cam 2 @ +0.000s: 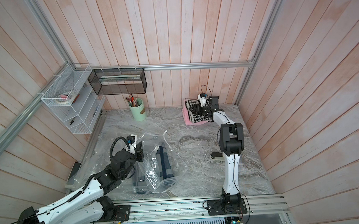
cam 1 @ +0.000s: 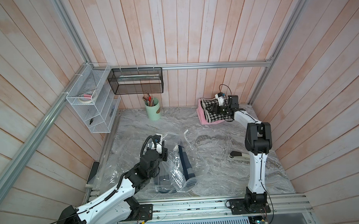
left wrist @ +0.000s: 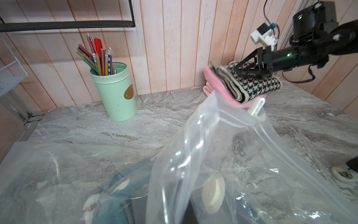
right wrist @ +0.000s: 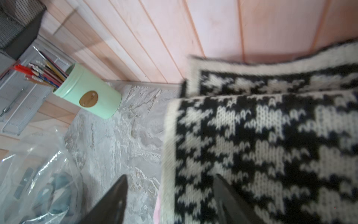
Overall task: Take the blanket out of the vacuum bag
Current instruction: Place the blanket at the center of the board.
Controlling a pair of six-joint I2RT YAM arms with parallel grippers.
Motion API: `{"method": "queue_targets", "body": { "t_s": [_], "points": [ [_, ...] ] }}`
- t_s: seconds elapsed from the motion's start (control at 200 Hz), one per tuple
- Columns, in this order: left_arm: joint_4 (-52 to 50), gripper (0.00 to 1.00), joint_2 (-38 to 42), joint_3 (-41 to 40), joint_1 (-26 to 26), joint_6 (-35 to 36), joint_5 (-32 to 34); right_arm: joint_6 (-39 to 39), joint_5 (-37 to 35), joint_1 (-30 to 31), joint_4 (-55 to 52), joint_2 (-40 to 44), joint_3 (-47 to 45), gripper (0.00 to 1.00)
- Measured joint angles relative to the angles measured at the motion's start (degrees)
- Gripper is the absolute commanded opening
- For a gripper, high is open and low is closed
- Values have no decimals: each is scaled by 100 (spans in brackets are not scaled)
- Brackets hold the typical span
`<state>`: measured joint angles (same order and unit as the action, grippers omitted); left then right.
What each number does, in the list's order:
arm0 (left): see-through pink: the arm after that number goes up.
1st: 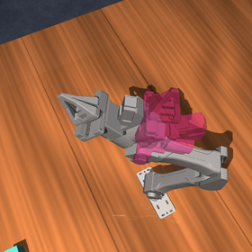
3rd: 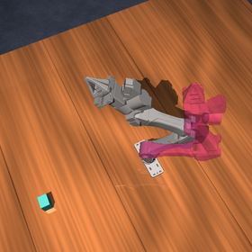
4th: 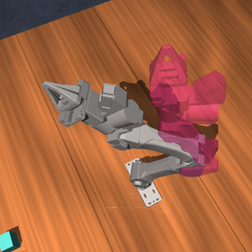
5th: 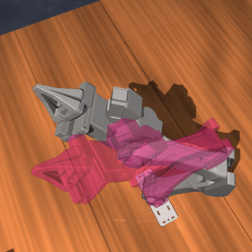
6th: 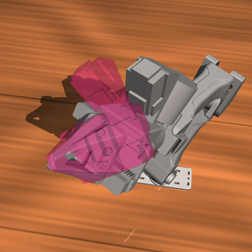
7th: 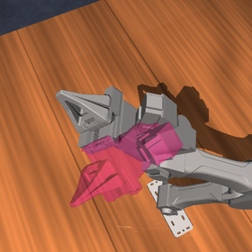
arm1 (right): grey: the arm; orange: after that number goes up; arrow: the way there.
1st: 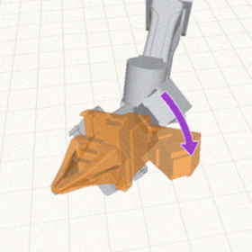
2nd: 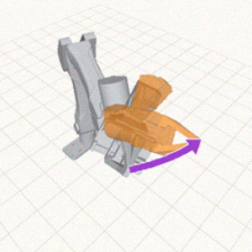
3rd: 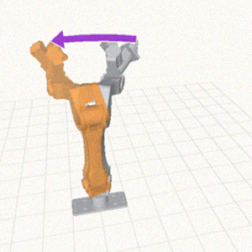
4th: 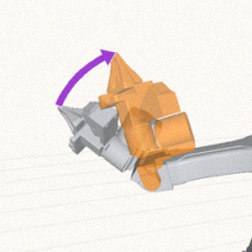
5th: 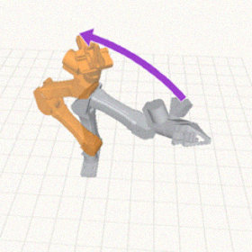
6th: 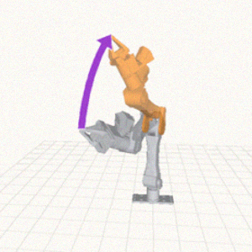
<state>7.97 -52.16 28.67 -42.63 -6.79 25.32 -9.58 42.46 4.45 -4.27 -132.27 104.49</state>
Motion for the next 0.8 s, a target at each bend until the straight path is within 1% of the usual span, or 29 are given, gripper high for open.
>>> {"method": "queue_targets", "body": {
  "t_s": [0.095,0.225,0.3,0.395,0.46,0.54,0.605,0.8],
  "points": [
    [4,0,-31,0,2,-13,-2,142,52,87,90,94,-332,98],
    [20,0,-142,2,15,-13,-20,177,-83,39,389,693,-1156,98],
    [22,0,-177,2,20,-15,-48,79,-223,-68,516,1010,-1390,98],
    [28,0,-197,4,22,-35,-90,-66,-691,-245,682,1274,-1401,98],
    [37,0,-210,4,22,-35,-107,-120,-1226,-343,732,1390,-1375,98],
    [50,0,-225,4,22,-35,-107,-153,-1862,-387,754,1386,-1290,98],
    [68,0,-254,4,22,-35,-107,-197,-2210,-374,737,1270,-1152,98],
    [111,0,-472,81,28,-26,-105,-240,-2551,-227,651,175,-55,99]
  ]
}}
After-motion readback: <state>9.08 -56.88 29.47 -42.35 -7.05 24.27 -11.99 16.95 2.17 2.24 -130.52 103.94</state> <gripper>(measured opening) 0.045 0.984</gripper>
